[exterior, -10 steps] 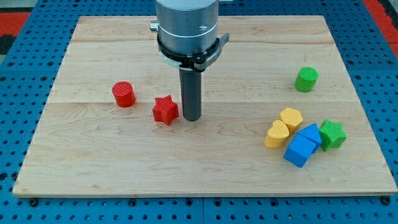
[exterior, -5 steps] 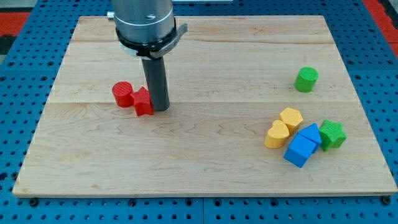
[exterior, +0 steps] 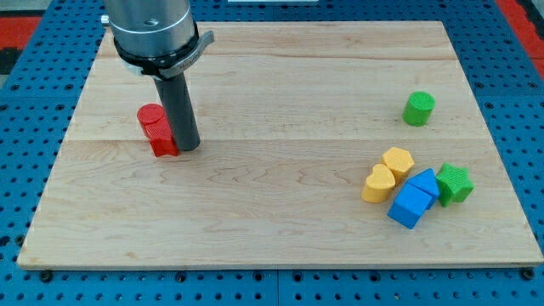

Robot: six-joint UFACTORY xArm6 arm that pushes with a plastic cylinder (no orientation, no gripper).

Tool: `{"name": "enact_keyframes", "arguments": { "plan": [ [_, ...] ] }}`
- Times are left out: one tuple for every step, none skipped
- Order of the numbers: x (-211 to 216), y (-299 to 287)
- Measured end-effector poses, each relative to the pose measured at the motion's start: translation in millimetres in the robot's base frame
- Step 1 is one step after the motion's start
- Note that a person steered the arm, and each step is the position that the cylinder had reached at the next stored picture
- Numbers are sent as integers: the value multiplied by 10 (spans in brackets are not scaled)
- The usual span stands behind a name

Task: Slide the red star along with the red circle to center left

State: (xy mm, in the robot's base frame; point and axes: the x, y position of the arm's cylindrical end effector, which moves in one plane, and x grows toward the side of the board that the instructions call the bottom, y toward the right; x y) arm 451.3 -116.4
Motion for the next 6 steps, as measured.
{"name": "enact_keyframes", "arguments": {
  "plan": [
    [-58,0],
    [-182,-57],
    [-326,-261],
    [-415,-401],
    [-362,-357],
    [-50,557]
  ]
}}
